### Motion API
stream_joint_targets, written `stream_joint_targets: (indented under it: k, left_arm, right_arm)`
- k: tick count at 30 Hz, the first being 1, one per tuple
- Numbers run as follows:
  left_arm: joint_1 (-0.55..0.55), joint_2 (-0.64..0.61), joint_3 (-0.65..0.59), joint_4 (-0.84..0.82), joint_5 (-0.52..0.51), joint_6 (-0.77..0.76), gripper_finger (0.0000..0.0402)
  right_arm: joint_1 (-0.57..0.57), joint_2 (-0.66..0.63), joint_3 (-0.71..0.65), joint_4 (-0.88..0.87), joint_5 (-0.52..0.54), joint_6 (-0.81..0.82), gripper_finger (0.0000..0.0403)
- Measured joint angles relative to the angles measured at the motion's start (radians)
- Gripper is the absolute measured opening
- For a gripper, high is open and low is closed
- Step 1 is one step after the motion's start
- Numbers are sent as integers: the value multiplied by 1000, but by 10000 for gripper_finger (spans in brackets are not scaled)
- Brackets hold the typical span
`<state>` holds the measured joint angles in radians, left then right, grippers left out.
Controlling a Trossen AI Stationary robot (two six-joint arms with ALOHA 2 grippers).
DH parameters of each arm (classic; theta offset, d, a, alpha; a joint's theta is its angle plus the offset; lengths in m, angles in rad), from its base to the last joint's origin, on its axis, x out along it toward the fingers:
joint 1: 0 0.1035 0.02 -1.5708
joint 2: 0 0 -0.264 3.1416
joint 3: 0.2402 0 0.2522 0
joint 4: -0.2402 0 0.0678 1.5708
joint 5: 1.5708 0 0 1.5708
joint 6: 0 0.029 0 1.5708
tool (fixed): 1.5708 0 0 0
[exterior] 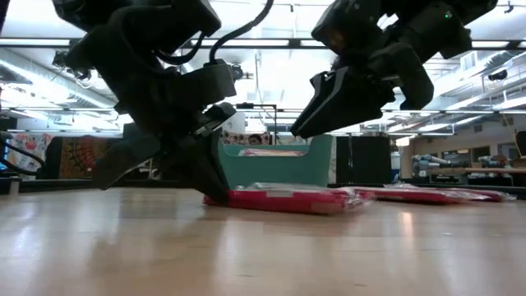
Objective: Sort popcorn bags into baskets
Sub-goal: Put the red popcorn bag into the green bin
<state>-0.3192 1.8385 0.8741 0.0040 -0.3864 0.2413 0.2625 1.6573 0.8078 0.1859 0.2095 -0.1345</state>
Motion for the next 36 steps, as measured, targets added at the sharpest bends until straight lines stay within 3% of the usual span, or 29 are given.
stream_joint_targets:
  k: [4,10,13,28,31,36]
  left_arm:
    - [13,-18,52,-80,20,-49,6]
    - [62,-37,176,-284,97,-278,3]
    - [76,-37,209,-302,131,-345,2]
    - [83,-51,330,-386,184,-413,4]
    - [83,-51,330,-388,183,-411,5]
    - [80,-51,331,-391,180,-367,23]
  right_arm:
    - [26,0,3,3,40,7,148]
    - [59,3,5,69,73,36,148]
    - [74,12,4,68,111,30,148]
    - [77,60,4,-30,249,-60,144]
    - [74,60,4,-52,254,-67,121]
    - [60,59,5,-62,250,-71,49]
